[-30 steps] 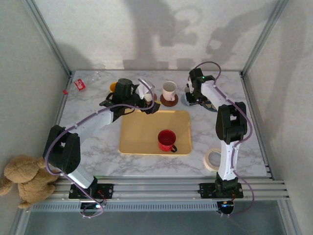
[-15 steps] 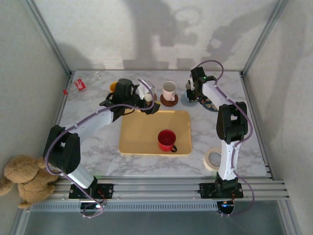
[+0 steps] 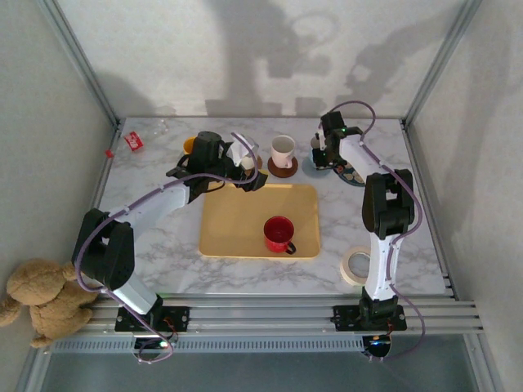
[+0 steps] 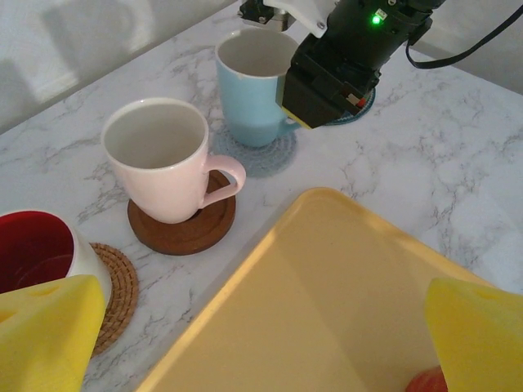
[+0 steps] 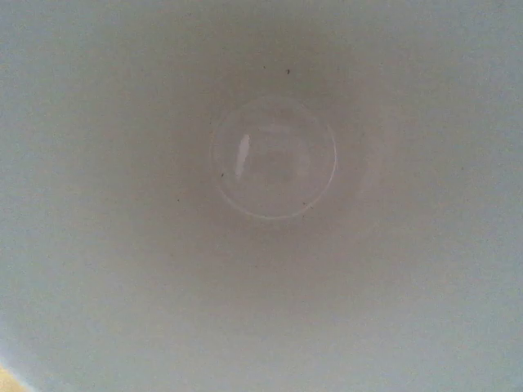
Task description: Place the cup by the coaster
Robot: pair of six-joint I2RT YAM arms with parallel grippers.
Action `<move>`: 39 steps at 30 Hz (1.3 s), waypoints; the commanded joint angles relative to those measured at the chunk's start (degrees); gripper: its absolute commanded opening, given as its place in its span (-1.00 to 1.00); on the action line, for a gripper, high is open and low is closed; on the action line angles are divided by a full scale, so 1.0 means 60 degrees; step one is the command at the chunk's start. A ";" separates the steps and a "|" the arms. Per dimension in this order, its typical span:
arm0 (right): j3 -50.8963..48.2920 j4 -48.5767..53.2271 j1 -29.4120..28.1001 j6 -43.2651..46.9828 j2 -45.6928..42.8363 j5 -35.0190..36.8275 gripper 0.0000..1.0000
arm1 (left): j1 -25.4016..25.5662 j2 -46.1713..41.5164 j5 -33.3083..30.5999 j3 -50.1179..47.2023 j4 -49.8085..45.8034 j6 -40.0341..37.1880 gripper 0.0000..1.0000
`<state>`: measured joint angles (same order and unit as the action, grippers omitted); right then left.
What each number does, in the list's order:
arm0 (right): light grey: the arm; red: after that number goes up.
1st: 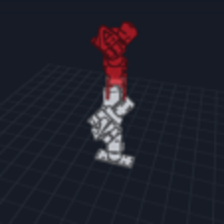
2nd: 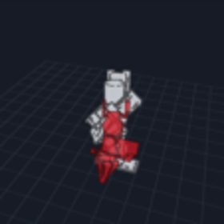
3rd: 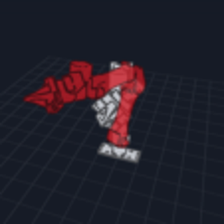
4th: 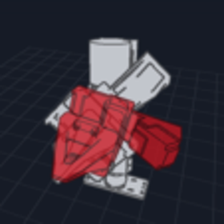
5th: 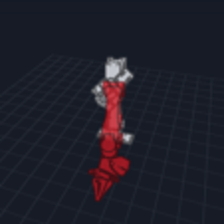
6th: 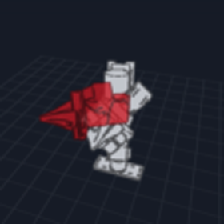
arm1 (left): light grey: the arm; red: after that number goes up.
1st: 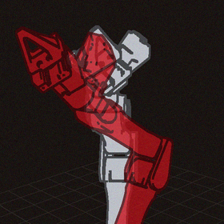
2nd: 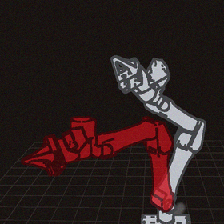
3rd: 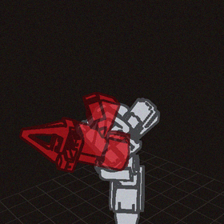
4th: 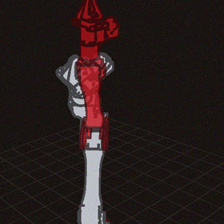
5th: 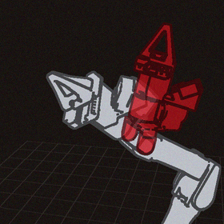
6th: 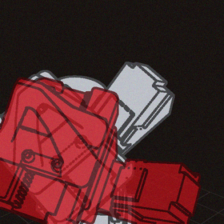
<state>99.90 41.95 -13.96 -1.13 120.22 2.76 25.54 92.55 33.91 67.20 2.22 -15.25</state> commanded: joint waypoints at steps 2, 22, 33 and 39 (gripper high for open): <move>-0.0009 -0.0477 0.0041 -0.0032 0.0067 -0.0124 -1.00 | 0.0079 -0.0041 0.0266 0.0314 -0.0209 -0.0184 0.99; -0.0371 -0.0585 0.0041 -0.0158 0.0091 -0.0153 -0.68 | 0.0083 0.0002 0.0105 0.0277 -0.0297 -0.0122 0.99; -0.0590 -0.0564 0.0028 -0.0179 -0.0229 -0.0167 -0.41 | 0.0079 -0.0015 0.0076 0.0255 -0.0297 -0.0069 0.99; -0.0624 -0.0512 0.0026 -0.0193 -0.0368 -0.0208 -0.27 | 0.0098 -0.0057 0.0090 0.0200 -0.0284 -0.0074 0.99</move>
<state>96.95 38.74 -13.96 -1.78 120.79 2.74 25.54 92.55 33.87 67.20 1.02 -15.42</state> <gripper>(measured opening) 0.355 0.996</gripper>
